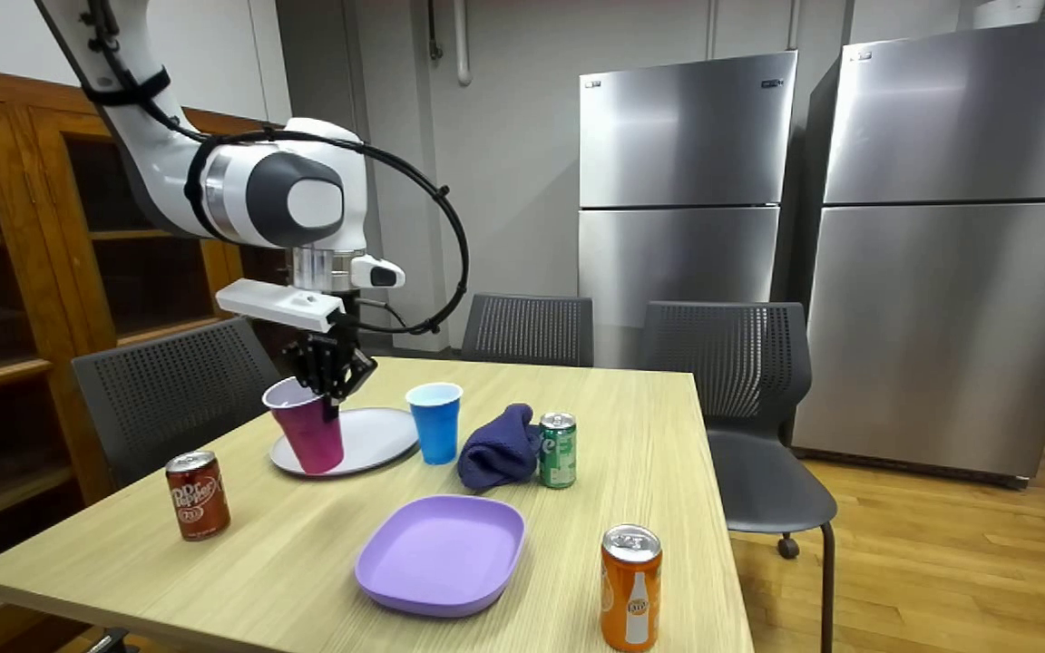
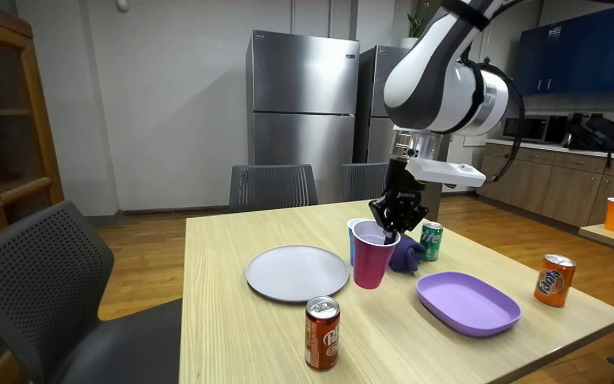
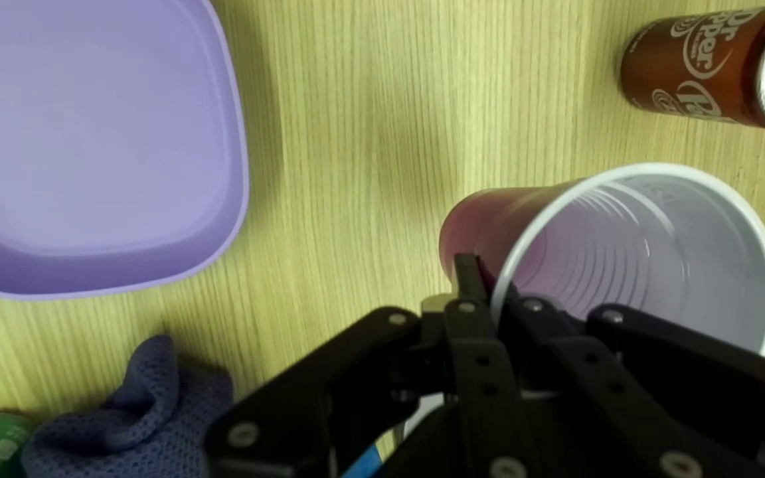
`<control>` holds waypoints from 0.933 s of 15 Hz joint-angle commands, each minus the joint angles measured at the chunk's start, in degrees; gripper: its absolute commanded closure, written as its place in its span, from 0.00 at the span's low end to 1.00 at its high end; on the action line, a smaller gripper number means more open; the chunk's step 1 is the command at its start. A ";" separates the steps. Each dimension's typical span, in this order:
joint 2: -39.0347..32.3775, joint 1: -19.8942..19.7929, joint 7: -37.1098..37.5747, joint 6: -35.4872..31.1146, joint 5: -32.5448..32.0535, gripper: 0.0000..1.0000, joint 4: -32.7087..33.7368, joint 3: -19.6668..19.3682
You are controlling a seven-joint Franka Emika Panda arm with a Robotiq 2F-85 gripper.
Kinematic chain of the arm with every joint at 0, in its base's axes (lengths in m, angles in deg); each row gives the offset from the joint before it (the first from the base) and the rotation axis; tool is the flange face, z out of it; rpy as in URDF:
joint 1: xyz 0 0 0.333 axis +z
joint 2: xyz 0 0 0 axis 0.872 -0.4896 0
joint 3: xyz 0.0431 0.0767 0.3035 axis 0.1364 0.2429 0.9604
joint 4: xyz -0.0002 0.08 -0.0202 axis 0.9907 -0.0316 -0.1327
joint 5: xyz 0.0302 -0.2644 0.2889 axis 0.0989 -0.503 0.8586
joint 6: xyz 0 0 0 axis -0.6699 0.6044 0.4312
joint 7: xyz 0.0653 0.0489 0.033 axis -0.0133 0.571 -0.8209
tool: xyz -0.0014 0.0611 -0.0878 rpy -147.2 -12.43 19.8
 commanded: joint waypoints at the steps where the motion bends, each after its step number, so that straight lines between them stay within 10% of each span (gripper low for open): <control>1: -4.47 -0.92 -1.23 2.07 1.29 0.99 5.80 1.66; 14: -17.02 0.60 2.00 5.39 -0.81 0.99 20.30 2.81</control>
